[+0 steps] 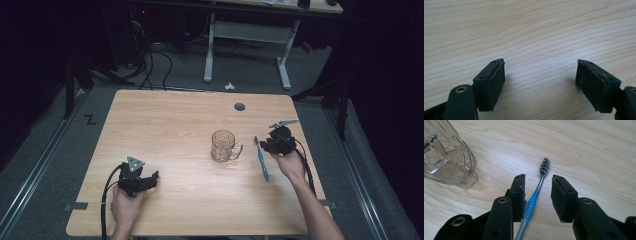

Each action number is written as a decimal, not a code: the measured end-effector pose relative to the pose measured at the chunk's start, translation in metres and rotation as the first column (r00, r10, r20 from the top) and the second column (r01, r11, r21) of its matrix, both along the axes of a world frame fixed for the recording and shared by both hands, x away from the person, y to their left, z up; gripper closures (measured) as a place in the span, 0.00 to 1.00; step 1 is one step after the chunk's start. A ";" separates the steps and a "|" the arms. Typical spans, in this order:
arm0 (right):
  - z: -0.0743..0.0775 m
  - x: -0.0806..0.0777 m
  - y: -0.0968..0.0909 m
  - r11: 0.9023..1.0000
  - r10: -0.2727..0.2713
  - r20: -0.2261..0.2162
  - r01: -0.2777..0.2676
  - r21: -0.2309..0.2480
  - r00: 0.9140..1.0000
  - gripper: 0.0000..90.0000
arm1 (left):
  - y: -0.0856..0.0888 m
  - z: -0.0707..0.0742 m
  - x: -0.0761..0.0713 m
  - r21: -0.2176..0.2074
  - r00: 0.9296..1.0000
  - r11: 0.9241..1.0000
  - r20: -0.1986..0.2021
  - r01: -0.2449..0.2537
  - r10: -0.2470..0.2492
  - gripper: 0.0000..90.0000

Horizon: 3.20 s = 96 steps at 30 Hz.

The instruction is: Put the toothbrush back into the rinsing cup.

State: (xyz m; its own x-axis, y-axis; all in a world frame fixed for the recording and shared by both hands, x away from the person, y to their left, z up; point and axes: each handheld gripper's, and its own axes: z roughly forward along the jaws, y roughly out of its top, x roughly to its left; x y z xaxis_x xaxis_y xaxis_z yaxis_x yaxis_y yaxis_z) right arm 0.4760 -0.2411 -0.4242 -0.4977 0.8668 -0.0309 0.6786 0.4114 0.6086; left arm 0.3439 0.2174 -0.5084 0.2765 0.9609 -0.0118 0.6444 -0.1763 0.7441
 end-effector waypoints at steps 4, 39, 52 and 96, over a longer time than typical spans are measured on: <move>-0.008 0.004 0.001 1.000 -0.002 -0.048 0.001 -0.019 0.999 0.71 | 0.000 0.000 0.000 0.001 1.000 1.000 -0.001 0.000 0.000 0.27; -0.039 0.023 0.011 0.997 -0.014 -0.194 -0.001 -0.079 0.981 0.77 | 0.000 0.000 0.000 0.000 1.000 1.000 0.000 0.000 0.000 0.27; -0.042 0.025 0.009 0.996 -0.014 -0.220 -0.007 -0.092 0.975 0.82 | 0.000 0.000 0.000 0.000 1.000 1.000 0.000 0.000 0.000 0.27; -0.029 0.019 0.004 0.997 0.023 -0.189 -0.035 -0.062 0.982 0.89 | 0.000 0.000 0.000 0.000 1.000 1.000 0.000 0.000 0.000 0.27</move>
State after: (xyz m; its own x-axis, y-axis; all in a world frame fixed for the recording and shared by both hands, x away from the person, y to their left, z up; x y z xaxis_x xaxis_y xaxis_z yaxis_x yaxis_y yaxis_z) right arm 0.4949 -0.2372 -0.4529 -0.5248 0.8512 0.0096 0.7654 0.4669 0.4430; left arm 0.3439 0.2173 -0.5084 0.2763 0.9610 -0.0119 0.6442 -0.1760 0.7443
